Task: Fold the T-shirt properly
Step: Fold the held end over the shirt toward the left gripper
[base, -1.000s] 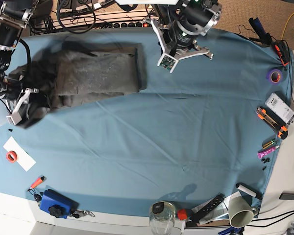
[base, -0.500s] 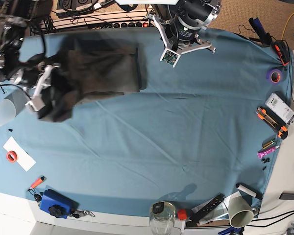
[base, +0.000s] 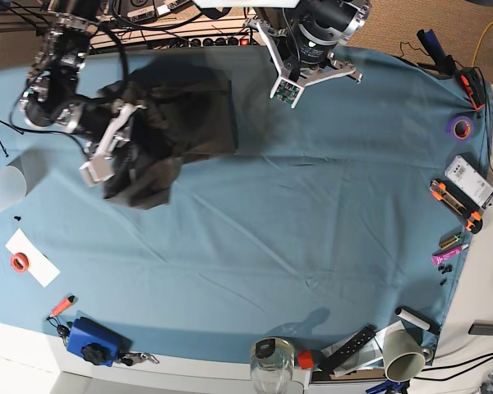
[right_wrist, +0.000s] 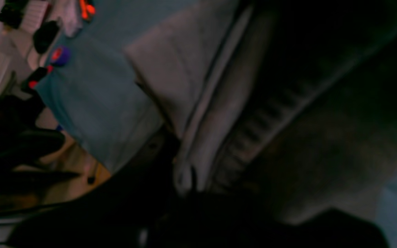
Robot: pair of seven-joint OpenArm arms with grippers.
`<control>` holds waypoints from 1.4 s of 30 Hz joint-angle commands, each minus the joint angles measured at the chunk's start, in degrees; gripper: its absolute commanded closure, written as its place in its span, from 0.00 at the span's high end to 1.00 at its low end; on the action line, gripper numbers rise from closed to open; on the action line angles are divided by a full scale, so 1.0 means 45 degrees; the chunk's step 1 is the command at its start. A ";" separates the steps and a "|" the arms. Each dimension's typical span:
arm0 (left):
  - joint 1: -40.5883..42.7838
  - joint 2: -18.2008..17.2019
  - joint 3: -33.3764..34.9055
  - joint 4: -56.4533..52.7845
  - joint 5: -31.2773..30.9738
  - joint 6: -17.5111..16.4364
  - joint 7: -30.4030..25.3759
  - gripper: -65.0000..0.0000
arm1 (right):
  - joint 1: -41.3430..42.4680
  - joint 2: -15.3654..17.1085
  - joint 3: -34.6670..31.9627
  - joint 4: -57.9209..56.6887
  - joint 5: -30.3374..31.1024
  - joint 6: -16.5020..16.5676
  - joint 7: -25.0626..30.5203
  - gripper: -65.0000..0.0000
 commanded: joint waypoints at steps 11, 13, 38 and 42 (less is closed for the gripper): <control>0.0087 0.0063 0.0049 0.0204 0.0005 0.0000 -0.0194 0.00 | 0.0155 0.0117 -0.1185 0.0214 -0.1224 0.0017 0.0646 0.26; 0.0087 0.0063 0.0049 0.0204 0.0005 0.0000 -0.0194 0.00 | 0.0325 0.0083 -0.1185 0.0214 -0.0636 0.0017 0.0593 0.26; 0.0447 0.0073 0.0049 0.0204 0.0005 0.0000 -0.0685 0.00 | 0.1350 0.0015 -0.1171 0.2035 0.3011 0.0017 0.0308 0.26; 0.0500 0.0073 0.0049 0.0204 0.0010 0.0005 -0.0763 0.00 | 0.1375 0.0010 -0.0627 0.2035 0.1792 0.0017 0.0308 0.26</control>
